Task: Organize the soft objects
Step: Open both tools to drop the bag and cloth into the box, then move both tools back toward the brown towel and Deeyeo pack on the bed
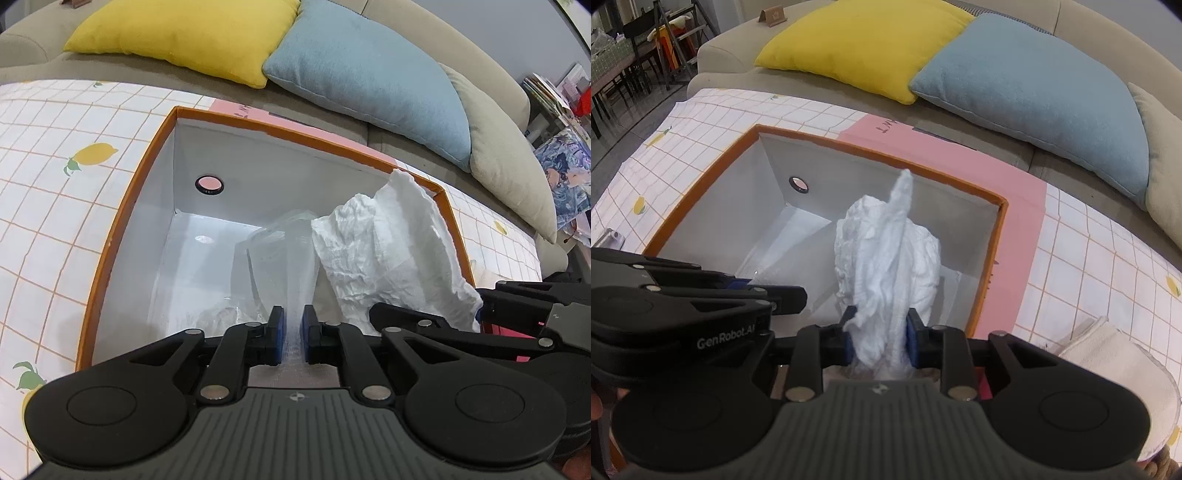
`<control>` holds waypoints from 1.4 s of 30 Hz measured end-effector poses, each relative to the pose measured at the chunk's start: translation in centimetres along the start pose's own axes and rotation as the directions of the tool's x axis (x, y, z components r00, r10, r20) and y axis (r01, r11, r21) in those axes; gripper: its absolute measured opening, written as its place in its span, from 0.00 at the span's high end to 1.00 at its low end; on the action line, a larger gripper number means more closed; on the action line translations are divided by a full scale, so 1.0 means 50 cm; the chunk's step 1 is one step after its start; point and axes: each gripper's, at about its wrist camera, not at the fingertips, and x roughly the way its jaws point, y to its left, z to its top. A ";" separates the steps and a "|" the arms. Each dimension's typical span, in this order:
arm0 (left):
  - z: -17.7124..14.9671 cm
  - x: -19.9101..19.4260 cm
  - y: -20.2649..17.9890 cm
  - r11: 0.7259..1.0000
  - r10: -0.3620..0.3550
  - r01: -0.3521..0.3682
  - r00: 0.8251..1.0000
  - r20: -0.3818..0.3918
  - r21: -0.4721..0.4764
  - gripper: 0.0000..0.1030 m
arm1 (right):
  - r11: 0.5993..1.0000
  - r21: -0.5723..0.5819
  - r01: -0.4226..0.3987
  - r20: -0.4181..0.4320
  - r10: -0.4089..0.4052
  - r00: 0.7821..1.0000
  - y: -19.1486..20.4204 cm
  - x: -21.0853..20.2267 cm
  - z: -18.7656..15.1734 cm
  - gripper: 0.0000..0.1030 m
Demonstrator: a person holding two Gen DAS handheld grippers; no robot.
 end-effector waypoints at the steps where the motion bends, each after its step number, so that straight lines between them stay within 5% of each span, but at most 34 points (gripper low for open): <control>1: 0.001 -0.001 0.003 1.000 -0.002 0.002 1.000 0.000 -0.007 0.81 | 1.000 0.004 -0.005 0.001 0.005 1.000 -0.002 -0.001 0.001 0.73; 6: 0.001 -0.017 0.015 0.999 -0.018 0.018 1.000 0.013 -0.039 0.58 | 0.999 0.032 -0.017 0.023 0.017 1.000 -0.018 -0.024 0.003 0.63; 9: -0.002 -0.027 0.020 0.998 -0.043 0.044 0.999 0.016 -0.053 0.52 | 0.998 0.055 -0.025 0.033 0.023 0.999 -0.027 -0.040 0.003 0.54; 21: -0.045 -0.138 -0.025 0.996 -0.086 0.085 0.989 0.123 0.015 0.52 | 0.998 0.065 0.017 0.148 -0.027 0.989 -0.019 -0.154 -0.033 0.53; 34: -0.185 -0.287 -0.159 0.960 -0.221 0.144 0.914 0.339 0.239 0.52 | 0.965 0.260 0.025 0.364 -0.122 0.923 -0.052 -0.351 -0.244 0.43; 38: -0.227 -0.281 -0.201 0.939 -0.267 0.171 0.910 0.316 0.299 0.49 | 0.945 0.321 0.064 0.364 -0.186 0.913 -0.067 -0.373 -0.327 0.43; 42: -0.259 -0.253 -0.244 0.919 -0.293 0.201 0.924 0.246 0.339 0.49 | 0.924 0.372 0.093 0.341 -0.229 0.912 -0.088 -0.380 -0.401 0.43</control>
